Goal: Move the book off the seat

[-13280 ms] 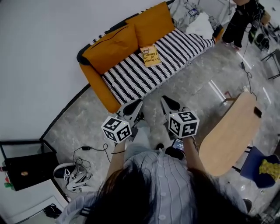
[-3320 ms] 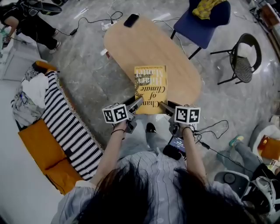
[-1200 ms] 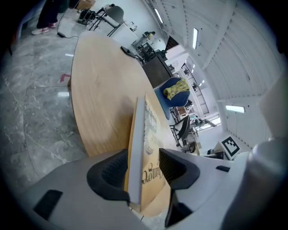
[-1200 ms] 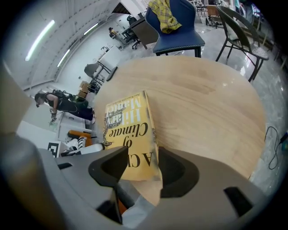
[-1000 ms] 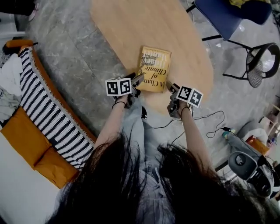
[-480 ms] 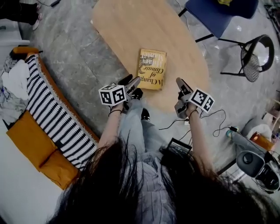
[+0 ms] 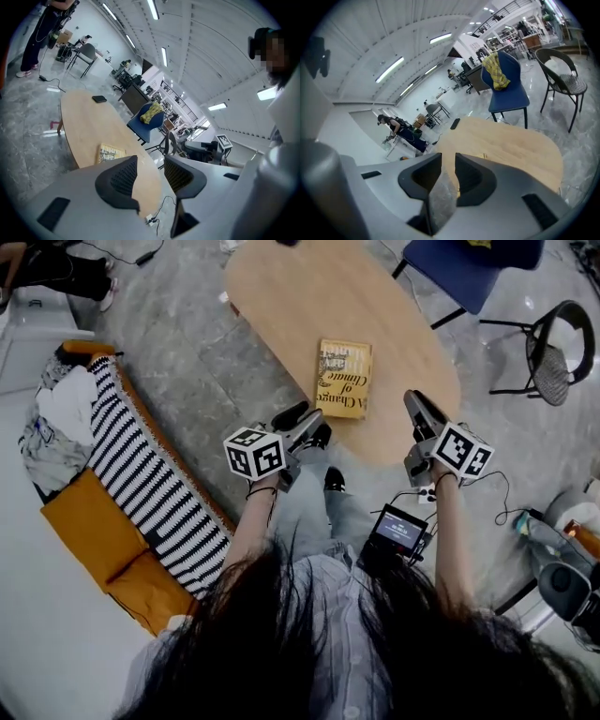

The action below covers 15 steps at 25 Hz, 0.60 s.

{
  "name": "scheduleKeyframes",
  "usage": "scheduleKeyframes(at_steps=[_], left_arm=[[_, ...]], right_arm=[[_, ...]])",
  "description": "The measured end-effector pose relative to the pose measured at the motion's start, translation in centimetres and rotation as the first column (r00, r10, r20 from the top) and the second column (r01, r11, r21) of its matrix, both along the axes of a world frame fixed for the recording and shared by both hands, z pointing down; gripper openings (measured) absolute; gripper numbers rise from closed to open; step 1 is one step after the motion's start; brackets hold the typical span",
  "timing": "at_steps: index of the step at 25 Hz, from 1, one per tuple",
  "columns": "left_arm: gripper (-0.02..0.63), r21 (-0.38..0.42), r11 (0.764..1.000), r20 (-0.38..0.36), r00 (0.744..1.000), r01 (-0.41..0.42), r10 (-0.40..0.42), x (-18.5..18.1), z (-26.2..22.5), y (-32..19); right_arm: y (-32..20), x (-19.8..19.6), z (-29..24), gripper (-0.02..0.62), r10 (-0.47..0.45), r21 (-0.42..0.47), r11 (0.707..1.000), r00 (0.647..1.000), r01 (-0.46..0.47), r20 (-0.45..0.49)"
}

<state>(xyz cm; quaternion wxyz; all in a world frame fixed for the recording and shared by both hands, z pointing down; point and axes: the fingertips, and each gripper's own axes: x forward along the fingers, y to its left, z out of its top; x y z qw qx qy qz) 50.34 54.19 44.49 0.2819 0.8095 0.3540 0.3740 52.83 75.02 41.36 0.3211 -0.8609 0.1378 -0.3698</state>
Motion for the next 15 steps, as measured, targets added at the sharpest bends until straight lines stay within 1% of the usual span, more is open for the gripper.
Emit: scheduleKeyframes(at_steps=[3,5,7,9,15], left_arm=[[0.171,-0.008,1.000,-0.023,1.000,0.006,-0.006,-1.2,-2.1,0.0],[0.163,0.002,1.000,-0.053,0.999,0.004,-0.004,-1.6,-3.6,-0.2],[0.156,0.009,1.000,-0.081,0.997,0.007,-0.006,-2.3,-5.0,-0.3],[0.148,0.011,1.000,-0.103,0.995,0.013,-0.012,-3.3,-6.4,-0.5],[0.129,0.034,0.999,-0.177,0.984,0.034,-0.028,-5.8,-10.0,-1.4]], right_arm=[[-0.1,-1.3,-1.8,0.095,-0.089,-0.111,0.990,0.995,0.084,-0.046],[-0.3,-2.1,-2.7,0.094,-0.149,-0.186,0.974,0.986,0.133,-0.075],[-0.4,-3.0,-3.5,0.091,-0.192,-0.244,0.956,0.977,0.164,-0.097],[-0.6,-4.2,-4.4,0.086,-0.207,-0.263,0.949,0.972,0.171,-0.115],[-1.7,-6.6,-7.5,0.081,-0.203,-0.240,0.958,0.961,0.155,-0.188]])
